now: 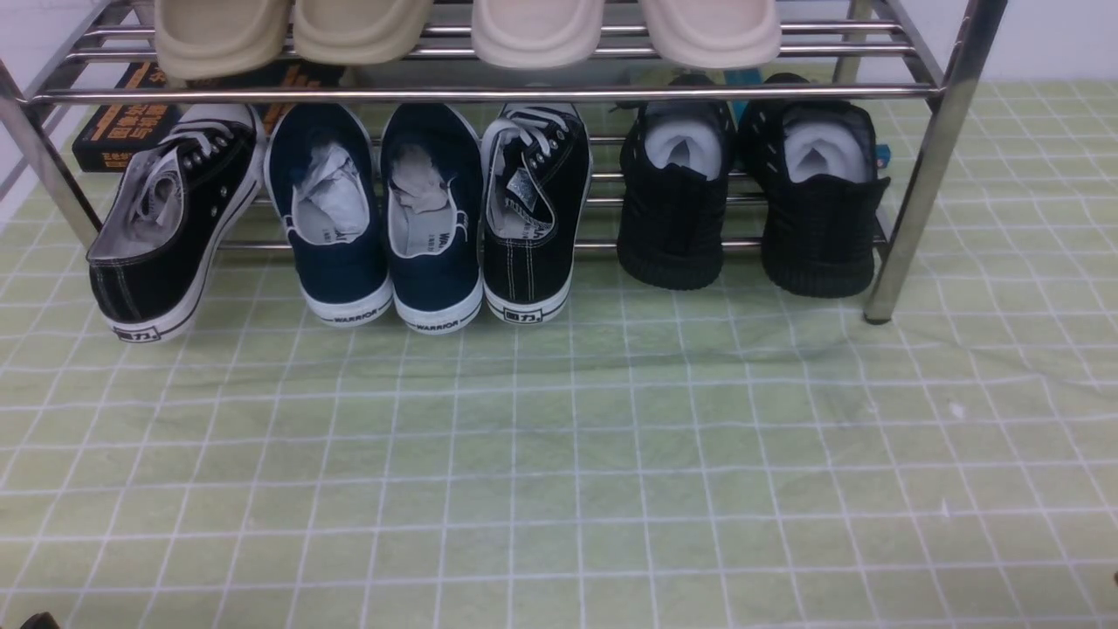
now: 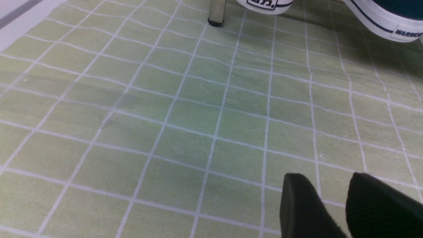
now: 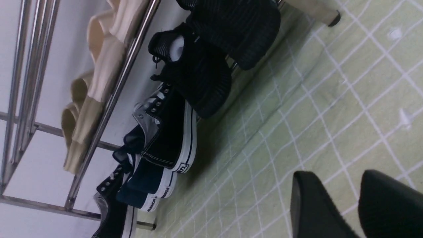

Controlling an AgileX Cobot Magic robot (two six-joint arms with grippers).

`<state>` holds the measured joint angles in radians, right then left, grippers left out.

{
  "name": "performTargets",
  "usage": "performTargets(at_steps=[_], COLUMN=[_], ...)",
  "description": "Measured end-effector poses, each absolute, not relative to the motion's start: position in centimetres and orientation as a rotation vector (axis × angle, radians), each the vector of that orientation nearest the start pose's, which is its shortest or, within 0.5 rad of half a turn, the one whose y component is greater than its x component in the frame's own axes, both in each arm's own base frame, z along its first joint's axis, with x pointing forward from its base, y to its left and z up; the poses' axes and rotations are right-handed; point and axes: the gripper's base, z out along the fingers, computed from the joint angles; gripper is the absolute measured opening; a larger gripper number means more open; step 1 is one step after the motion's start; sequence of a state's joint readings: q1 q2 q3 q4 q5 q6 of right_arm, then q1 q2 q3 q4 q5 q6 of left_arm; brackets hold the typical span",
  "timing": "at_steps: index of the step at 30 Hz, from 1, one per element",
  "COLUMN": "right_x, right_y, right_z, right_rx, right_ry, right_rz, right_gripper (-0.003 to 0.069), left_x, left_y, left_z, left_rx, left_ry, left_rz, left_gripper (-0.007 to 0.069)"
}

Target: Take the shoes off the shelf with your hand from the green coffee tablecloth.

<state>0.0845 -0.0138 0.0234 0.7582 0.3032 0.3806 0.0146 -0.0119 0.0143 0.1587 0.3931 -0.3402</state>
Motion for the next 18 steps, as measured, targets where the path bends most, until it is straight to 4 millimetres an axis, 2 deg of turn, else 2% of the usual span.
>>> performTargets(at_steps=[2, 4, 7, 9, 11, 13, 15, 16, 17, 18], right_x=[5.1, 4.9, 4.3, 4.3, 5.1, 6.8, 9.0, 9.0, 10.7, 11.6], right_y=[2.4, 2.3, 2.2, 2.2, 2.4, 2.8, 3.0, 3.0, 3.2, 3.3], right_z=[19.1, 20.9, 25.7, 28.5, 30.9, 32.5, 33.1, 33.3, 33.6, 33.5], right_rx=[0.718, 0.629, 0.430, 0.306, 0.197, 0.115, 0.060, 0.052, 0.016, 0.012], right_ry=[1.663, 1.627, 1.548, 1.559, 1.647, 1.805, 1.994, 1.997, 2.128, 2.178], right_rz=[1.035, 0.999, 0.874, 0.758, 0.652, 0.568, 0.505, 0.500, 0.464, 0.458], right_gripper=[0.0232, 0.0200, 0.0106, 0.0030, -0.0008, -0.0008, -0.0003, -0.0003, 0.0003, 0.0004], left_x=[5.2, 5.2, 5.2, 5.2, 5.2, 5.2, 5.2, 5.2, 5.2, 5.2], left_y=[0.6, 0.6, 0.6, 0.6, 0.6, 0.6, 0.6, 0.6, 0.6, 0.6], left_z=[17.4, 17.4, 17.4, 17.4, 17.4, 17.4, 17.4, 17.4, 17.4, 17.4], left_rx=[-0.236, -0.236, -0.236, -0.236, -0.236, -0.236, -0.236, -0.236, -0.236, -0.236], left_ry=[1.860, 1.860, 1.860, 1.860, 1.860, 1.860, 1.860, 1.860, 1.860, 1.860], left_rz=[-0.066, -0.066, -0.066, -0.066, -0.066, -0.066, -0.066, -0.066, -0.066, -0.066], left_gripper=[0.0242, 0.0242, 0.0242, 0.0242, 0.0242, 0.0242, 0.0242, 0.0242, 0.0242, 0.0242])
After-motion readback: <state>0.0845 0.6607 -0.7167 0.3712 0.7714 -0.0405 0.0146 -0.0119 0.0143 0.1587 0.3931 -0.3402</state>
